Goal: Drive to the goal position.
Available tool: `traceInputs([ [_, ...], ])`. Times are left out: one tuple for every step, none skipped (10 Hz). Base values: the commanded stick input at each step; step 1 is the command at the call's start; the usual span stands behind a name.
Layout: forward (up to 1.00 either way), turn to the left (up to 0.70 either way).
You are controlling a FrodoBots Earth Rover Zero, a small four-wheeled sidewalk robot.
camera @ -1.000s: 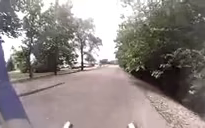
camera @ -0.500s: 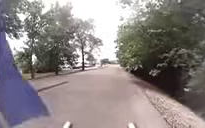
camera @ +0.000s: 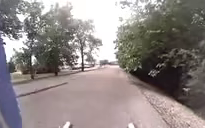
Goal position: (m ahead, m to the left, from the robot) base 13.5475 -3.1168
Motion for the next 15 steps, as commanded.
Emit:
traceInputs([
  [0.6, 0.0],
  [0.6, 0.0],
  [0.6, 0.0],
  [0.6, 0.0],
  [0.6, 0.0],
  [0.6, 0.0],
  [0.6, 0.0],
  [0.6, 0.0],
  [0.6, 0.0],
  [0.6, 0.0],
  [0.6, 0.0],
  [0.6, 0.0],
  [0.6, 0.0],
  [0.6, 0.0],
  [0.6, 0.0],
])
